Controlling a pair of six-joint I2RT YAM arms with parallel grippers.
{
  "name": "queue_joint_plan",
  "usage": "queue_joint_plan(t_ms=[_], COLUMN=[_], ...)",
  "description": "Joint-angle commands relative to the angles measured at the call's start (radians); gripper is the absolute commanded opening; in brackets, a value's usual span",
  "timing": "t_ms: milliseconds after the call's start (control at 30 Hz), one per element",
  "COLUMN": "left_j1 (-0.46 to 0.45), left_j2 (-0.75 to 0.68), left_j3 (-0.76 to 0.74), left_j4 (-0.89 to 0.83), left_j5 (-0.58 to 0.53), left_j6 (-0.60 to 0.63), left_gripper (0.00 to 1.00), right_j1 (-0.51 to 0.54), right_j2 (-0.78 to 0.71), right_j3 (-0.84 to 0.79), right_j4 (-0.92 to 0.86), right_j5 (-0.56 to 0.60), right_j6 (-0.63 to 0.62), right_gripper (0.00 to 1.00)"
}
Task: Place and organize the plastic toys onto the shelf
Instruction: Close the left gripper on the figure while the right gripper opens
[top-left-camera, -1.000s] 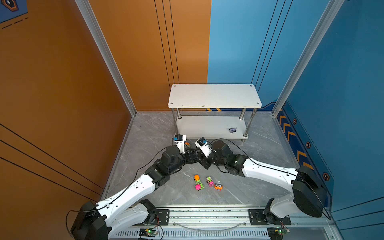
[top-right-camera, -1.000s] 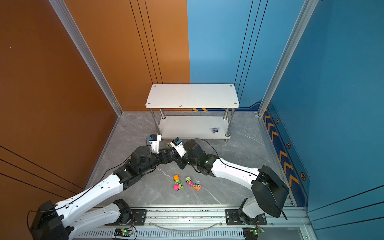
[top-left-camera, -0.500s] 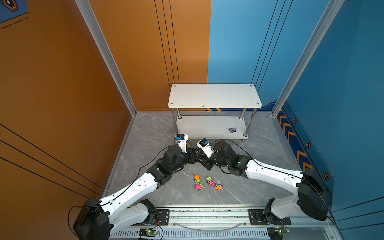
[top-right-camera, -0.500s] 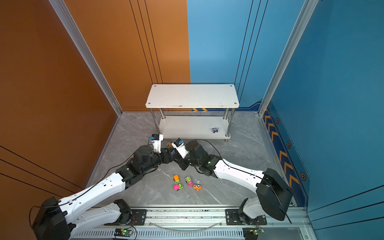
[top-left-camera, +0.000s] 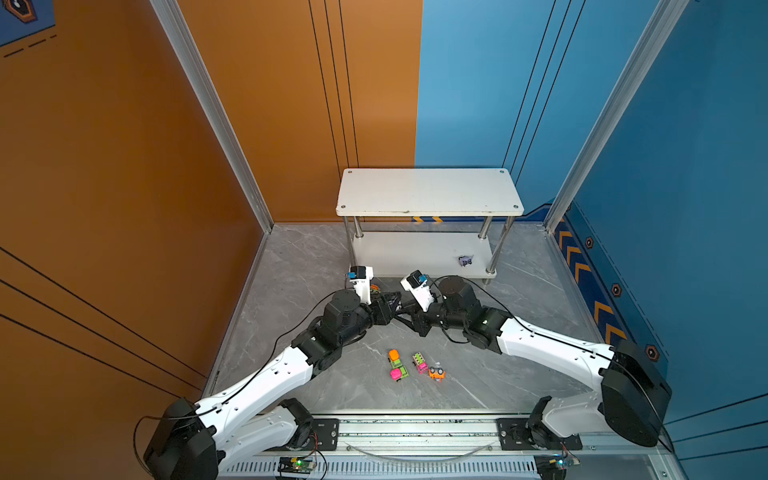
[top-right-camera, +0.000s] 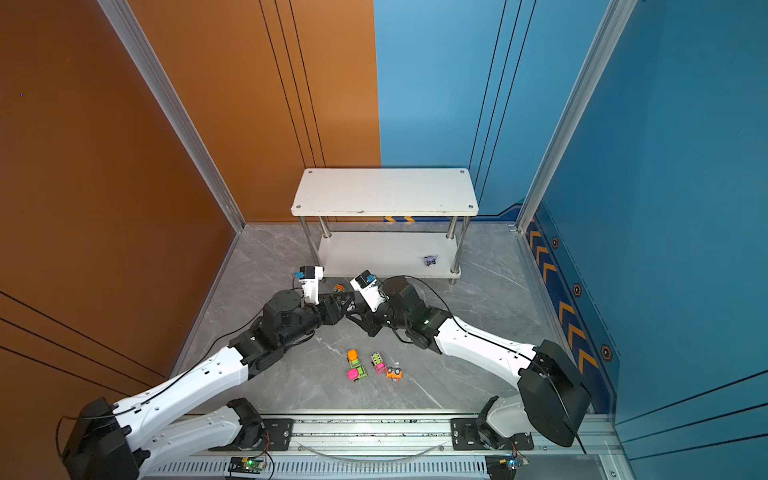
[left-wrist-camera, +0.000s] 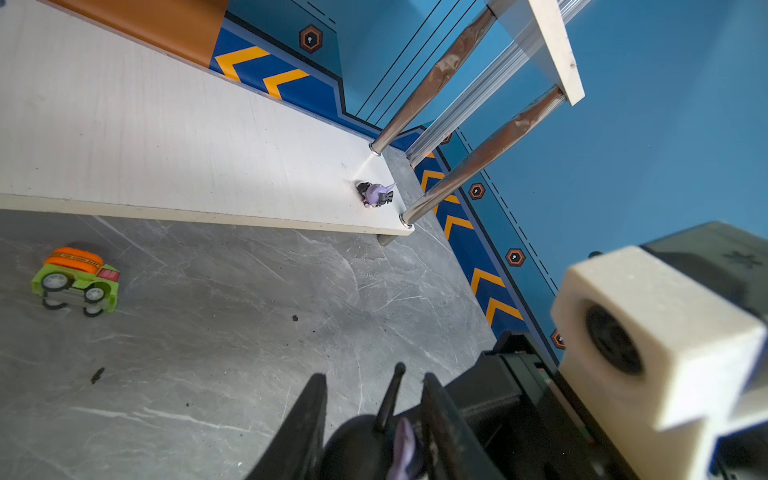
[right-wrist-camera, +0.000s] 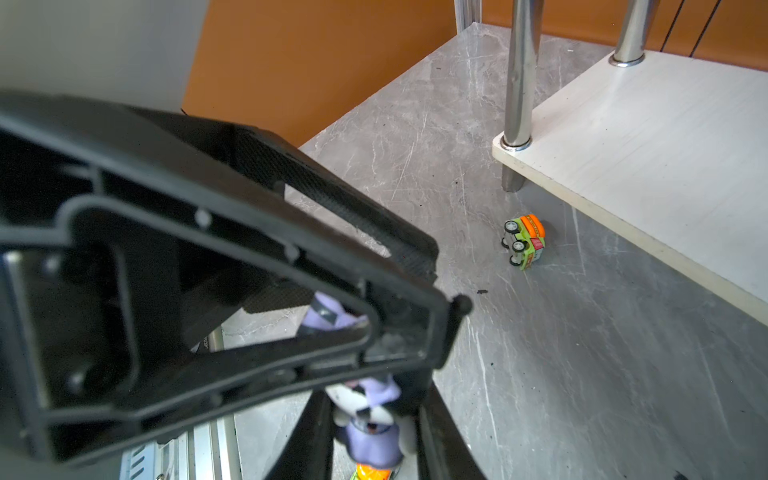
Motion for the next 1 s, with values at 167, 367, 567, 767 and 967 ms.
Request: queue_joint_plan(t_ms=[167, 367, 567, 767, 967], left_j1=[-0.017, -0.015, -0.016, -0.016, -0.027], left_j2=[0.011, 0.003, -0.023, -0.037, -0.043], left_j3=[0.030, 0.012, 0.016, 0.032, -0.006], left_j4=[-0.035, -0.035, -0.056, -0.087, -0.027], left_j5=[0.093, 0.069, 0.031, -0.007, -0.093], left_j6=[0.004, 0.003, 0.012, 0.066, 0.230], left_gripper=[0.50, 0.33, 0.05, 0.00, 0.00], right_j1=[-0.013, -0.026, -0.023, -0.014, -0.032], right_j2=[-0.049, -0.070, -0.066, -0.044, -0.048], right_j3=[-0.006, -0.010, -0.015, 0.000, -0.016], right_j4=[0.079, 0.094, 0.089, 0.049, 0.035], right_j5=[0.011, -0.001, -0.002, -0.006, -0.014], right_j6=[0.025, 0.037, 0.037, 0.047, 0.096], right_gripper=[0.00, 0.00, 0.00, 0.27, 0.55])
